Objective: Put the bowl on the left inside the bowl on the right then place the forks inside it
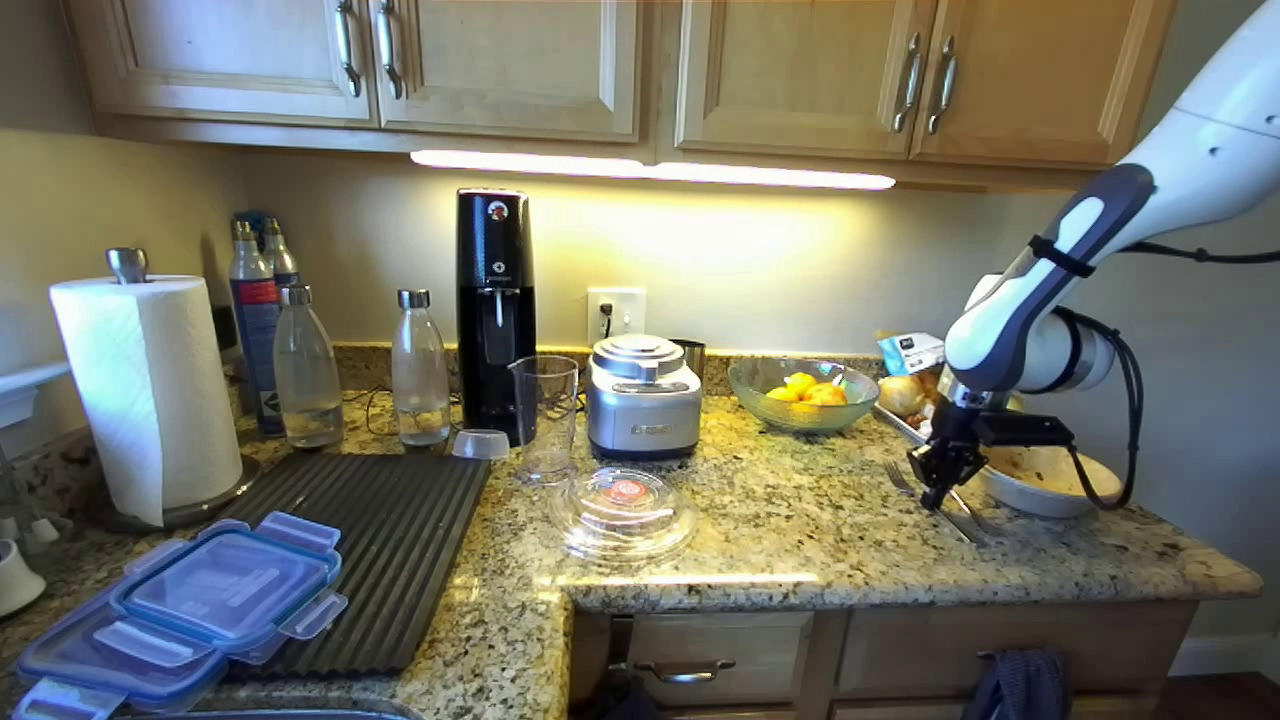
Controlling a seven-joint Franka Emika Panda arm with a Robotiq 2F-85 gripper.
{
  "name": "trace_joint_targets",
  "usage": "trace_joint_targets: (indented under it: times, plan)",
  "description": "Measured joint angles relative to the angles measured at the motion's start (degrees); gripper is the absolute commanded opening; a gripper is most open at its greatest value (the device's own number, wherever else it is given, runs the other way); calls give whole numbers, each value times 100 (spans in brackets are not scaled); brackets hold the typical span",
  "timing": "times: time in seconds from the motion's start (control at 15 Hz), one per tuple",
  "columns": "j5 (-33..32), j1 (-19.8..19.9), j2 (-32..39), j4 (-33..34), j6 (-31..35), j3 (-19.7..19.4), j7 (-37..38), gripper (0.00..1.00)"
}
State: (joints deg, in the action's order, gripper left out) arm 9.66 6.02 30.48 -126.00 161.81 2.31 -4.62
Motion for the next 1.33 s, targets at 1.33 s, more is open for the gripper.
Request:
trace_joint_targets:
  times: [1.33]
  plan:
    - [-5,37,-1419,-154,-1249,-278,145,7]
